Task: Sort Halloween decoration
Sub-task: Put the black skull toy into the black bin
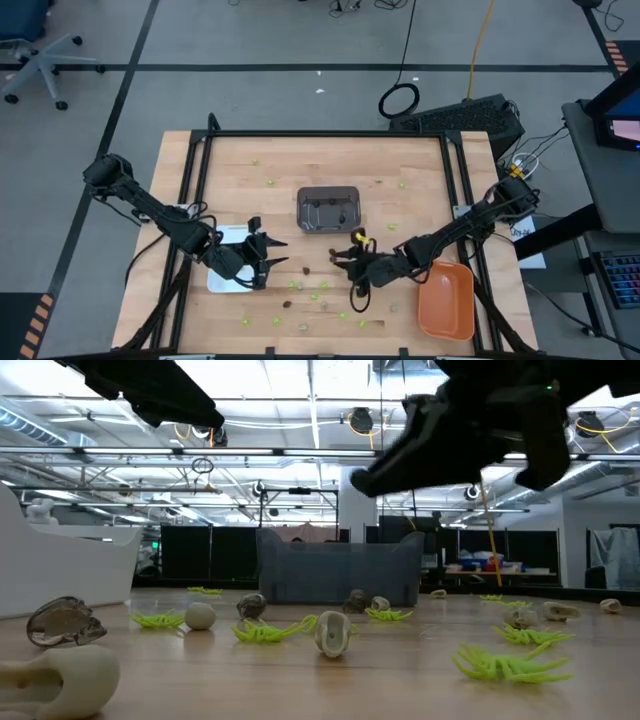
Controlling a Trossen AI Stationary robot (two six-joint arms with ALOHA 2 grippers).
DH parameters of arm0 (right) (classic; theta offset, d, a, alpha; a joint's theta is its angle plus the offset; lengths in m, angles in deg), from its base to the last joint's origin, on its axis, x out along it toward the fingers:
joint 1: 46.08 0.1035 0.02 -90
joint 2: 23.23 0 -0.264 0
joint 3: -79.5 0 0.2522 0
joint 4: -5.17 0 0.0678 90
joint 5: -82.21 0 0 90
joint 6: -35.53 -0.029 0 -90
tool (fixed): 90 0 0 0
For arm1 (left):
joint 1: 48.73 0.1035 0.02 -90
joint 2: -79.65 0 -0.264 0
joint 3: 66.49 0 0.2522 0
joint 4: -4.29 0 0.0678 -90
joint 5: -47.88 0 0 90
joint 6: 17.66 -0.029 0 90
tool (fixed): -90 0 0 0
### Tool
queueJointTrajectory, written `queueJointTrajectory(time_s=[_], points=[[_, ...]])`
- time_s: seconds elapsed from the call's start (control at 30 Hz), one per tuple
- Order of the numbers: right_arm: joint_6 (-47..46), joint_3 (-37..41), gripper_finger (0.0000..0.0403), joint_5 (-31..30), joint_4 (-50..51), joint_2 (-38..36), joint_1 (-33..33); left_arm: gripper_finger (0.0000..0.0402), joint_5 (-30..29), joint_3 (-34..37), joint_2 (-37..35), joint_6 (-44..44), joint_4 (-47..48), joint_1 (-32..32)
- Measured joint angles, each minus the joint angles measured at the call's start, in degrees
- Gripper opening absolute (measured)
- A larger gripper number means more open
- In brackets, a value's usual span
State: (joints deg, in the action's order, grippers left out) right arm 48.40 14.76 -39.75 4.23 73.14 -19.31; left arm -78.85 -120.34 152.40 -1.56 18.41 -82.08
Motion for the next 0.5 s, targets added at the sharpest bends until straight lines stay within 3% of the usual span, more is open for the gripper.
queueJointTrajectory(time_s=[0.5], points=[[25.3,0.0,0.0055,-6.4,-7.2,0.0,-1.3,0.016,0.0,0.0,0.0,0.0,0.0,0.0]])
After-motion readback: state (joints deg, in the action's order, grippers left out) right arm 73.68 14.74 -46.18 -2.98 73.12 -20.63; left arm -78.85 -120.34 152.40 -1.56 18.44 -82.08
